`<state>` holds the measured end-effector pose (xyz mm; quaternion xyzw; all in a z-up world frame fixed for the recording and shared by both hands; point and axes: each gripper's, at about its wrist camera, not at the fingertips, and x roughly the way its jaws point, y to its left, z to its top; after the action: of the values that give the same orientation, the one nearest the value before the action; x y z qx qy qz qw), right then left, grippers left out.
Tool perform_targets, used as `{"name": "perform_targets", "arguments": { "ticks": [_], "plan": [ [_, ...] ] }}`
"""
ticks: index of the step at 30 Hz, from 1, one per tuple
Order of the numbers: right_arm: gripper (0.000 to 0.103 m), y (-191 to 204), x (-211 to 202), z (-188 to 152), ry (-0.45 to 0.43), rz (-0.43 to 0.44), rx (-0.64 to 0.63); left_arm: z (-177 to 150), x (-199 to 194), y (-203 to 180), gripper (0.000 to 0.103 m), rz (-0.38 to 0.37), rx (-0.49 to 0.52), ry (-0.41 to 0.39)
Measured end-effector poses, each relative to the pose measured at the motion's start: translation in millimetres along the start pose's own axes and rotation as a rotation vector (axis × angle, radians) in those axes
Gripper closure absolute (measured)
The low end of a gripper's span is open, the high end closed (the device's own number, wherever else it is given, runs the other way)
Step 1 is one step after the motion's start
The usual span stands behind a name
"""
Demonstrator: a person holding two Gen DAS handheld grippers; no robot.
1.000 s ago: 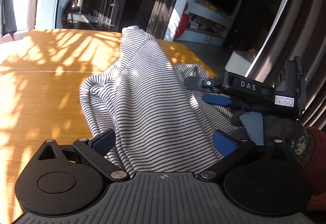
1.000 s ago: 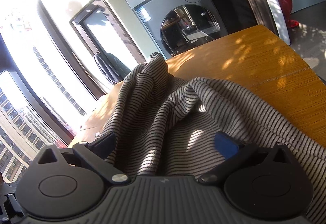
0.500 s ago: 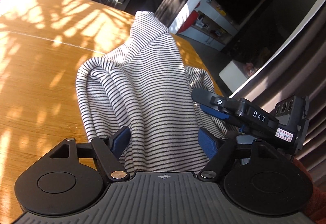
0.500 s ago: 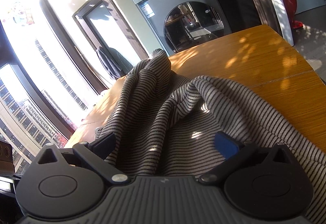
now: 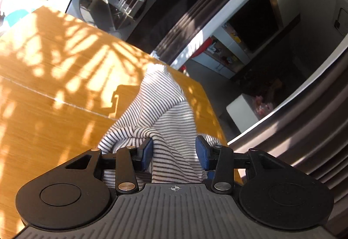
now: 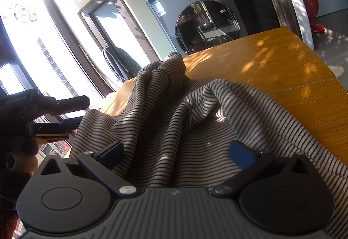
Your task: Fold clothes
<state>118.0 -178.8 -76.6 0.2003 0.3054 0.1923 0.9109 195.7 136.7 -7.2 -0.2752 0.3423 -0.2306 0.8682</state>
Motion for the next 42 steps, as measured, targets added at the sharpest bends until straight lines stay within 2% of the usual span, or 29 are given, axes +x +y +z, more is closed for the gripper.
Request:
{"name": "perform_targets", "arguments": {
  "ticks": [2,4,5,6,7,8,10,11,12,14,15,17,19,20,21,22,24,25,26,27,28,29,30,31,34,36,37,39,42],
  "plan": [
    [0.000,2.6,3.0,1.3,0.007,-0.008,-0.011,26.9,-15.5,10.0,0.057,0.086,-0.002,-0.162],
    [0.000,6.7,3.9,2.2,0.020,-0.019,-0.034,49.0,-36.9,15.3,0.055,0.242,0.045,-0.315],
    [0.000,8.1,6.0,2.3,0.028,-0.026,-0.049,55.4,-43.0,19.3,0.048,0.284,0.031,-0.331],
    [0.000,11.1,7.1,2.8,0.039,-0.034,-0.071,58.3,-46.2,22.9,0.044,0.289,0.013,-0.323],
    [0.000,14.2,8.6,3.1,0.049,-0.041,-0.091,57.3,-50.9,23.9,0.034,0.259,0.004,-0.299],
    [0.000,17.3,10.1,3.3,0.058,-0.048,-0.112,51.0,-51.7,18.1,0.022,0.239,0.033,-0.273],
    [0.000,21.1,11.5,4.8,0.074,-0.050,-0.144,33.5,-50.5,3.1,0.014,0.216,0.122,-0.217],
    [0.008,25.3,11.0,6.9,0.073,-0.070,-0.183,20.1,-48.9,-9.3,0.013,0.217,0.190,-0.189],
    [0.035,32.8,8.8,7.9,0.067,-0.095,-0.250,7.7,-46.5,-19.8,0.012,0.223,0.256,-0.167],
    [0.068,54.1,-1.1,10.0,0.036,-0.133,-0.377,-14.3,-41.4,-36.0,0.008,0.250,0.364,-0.140],
    [0.068,64.9,-6.2,11.1,0.020,-0.152,-0.440,-25.8,-38.8,-43.1,0.008,0.267,0.414,-0.132],
    [0.068,85.9,-13.1,18.5,0.022,-0.104,-0.452,-46.4,-31.4,-54.3,0.007,0.301,0.484,-0.110],
    [0.068,103.7,-13.2,24.8,0.037,-0.065,-0.443,-54.1,-26.7,-53.9,0.007,0.310,0.466,-0.101],
    [0.064,109.2,-3.7,24.1,0.051,-0.075,-0.438,-56.4,-28.0,-50.3,0.007,0.307,0.442,-0.102],
    [0.053,114.6,6.2,23.1,0.064,-0.086,-0.433,-58.7,-29.4,-46.5,0.007,0.304,0.419,-0.102],
    [0.050,120.0,16.2,22.2,0.077,-0.098,-0.428,-60.0,-32.1,-43.1,0.007,0.306,0.396,-0.106],
    [0.050,122.2,40.4,17.5,0.121,-0.106,-0.462,-58.5,-36.7,-38.3,0.006,0.309,0.377,-0.111],
    [0.053,123.2,52.6,15.1,0.143,-0.110,-0.480,-57.6,-38.9,-35.9,0.006,0.311,0.368,-0.113],
    [0.068,124.1,64.8,12.7,0.166,-0.114,-0.498,-56.4,-41.6,-34.1,0.004,0.310,0.368,-0.116],
    [0.075,125.1,77.0,10.3,0.188,-0.118,-0.516,-54.8,-43.7,-31.4,0.004,0.312,0.368,-0.119],
    [0.079,125.7,76.7,12.8,0.188,-0.104,-0.540,-53.2,-45.8,-28.6,0.003,0.314,0.368,-0.122],
    [0.092,126.4,75.5,15.8,0.186,-0.089,-0.565,-51.6,-47.9,-25.8,0.002,0.316,0.368,-0.124],
    [0.098,127.1,67.7,25.1,0.166,-0.081,-0.595,-49.3,-47.8,-21.4,0.002,0.313,0.357,-0.120],
    [0.099,127.0,53.6,42.3,0.098,-0.104,-0.650,-46.8,-47.5,-17.0,0.002,0.311,0.345,-0.115],
    [0.103,112.2,30.4,94.8,-0.069,-0.247,-0.690,-37.3,-39.9,-5.9,0.001,0.297,0.302,-0.092],
    [0.103,84.7,29.7,132.8,-0.166,-0.406,-0.682,-29.9,-30.7,-4.2,0.001,0.283,0.283,-0.080],
    [0.103,74.7,31.6,141.2,-0.189,-0.464,-0.680,-25.7,-23.4,-6.3,0.001,0.273,0.283,-0.076],
    [0.103,41.8,33.5,158.9,-0.179,-0.513,-0.590,-19.9,-10.7,-12.6,0.001,0.275,0.307,-0.069],
    [0.098,26.4,26.0,146.3,-0.069,-0.279,-0.406,-13.0,12.9,-20.4,0.001,0.310,0.361,-0.050]
  ]
}}
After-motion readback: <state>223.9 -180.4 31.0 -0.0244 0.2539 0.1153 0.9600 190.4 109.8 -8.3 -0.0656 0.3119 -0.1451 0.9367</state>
